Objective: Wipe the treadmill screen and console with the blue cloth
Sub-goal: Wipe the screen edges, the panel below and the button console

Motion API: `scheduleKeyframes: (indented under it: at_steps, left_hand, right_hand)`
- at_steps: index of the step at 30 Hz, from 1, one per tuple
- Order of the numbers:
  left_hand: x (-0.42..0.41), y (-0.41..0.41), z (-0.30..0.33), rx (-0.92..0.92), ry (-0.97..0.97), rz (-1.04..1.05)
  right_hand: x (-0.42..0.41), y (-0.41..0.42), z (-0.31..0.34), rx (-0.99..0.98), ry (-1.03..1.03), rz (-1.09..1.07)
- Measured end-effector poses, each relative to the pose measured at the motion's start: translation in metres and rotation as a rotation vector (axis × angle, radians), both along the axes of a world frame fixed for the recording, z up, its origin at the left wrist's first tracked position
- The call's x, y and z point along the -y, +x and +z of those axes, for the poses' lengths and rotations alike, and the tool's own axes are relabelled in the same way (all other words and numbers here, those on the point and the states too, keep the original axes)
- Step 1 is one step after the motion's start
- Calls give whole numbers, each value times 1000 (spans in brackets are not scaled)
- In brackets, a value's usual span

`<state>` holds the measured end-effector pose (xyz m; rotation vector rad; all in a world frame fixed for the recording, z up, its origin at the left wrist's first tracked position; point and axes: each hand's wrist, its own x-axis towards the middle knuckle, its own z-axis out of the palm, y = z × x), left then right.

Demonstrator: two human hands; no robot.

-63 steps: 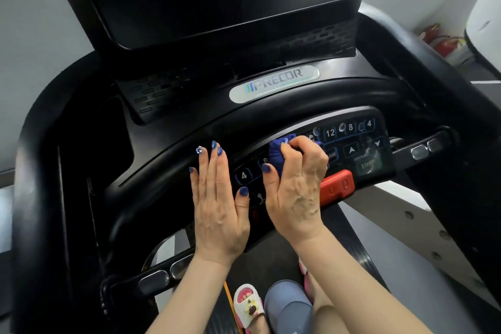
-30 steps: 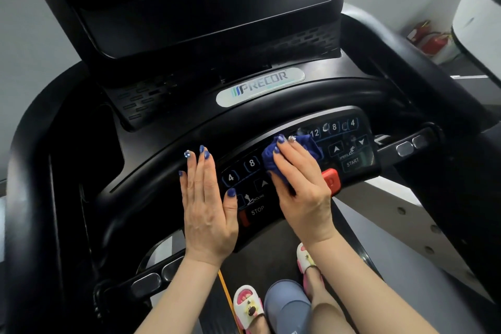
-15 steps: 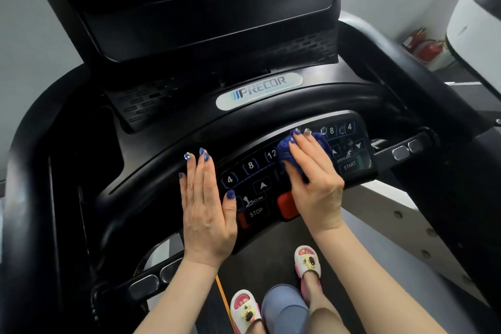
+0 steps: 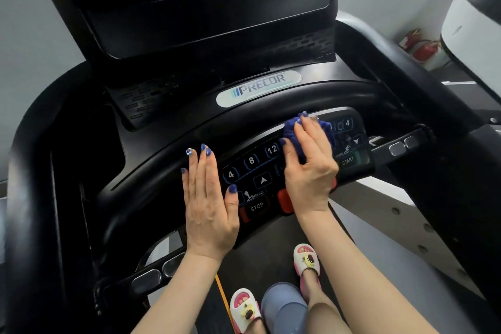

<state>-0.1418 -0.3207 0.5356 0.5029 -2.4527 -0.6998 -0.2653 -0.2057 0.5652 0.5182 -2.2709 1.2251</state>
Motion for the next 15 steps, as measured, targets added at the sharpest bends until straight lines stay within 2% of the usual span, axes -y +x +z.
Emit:
scheduleKeyframes:
  at_steps: [4, 9, 12, 15]
  left_hand:
    - [-1, 1, 0, -1, -1, -8]
    - [-2, 0, 1, 12, -17, 9]
    - [0, 0, 0, 3, -45, 14]
    - [0, 1, -1, -1, -78, 18]
  right_hand:
    - [-29, -7, -4, -64, 132, 160]
    - [-12, -7, 0, 18, -30, -28]
    - [-7, 12, -6, -50, 60, 141]
    - [-36, -4, -10, -116, 166, 280]
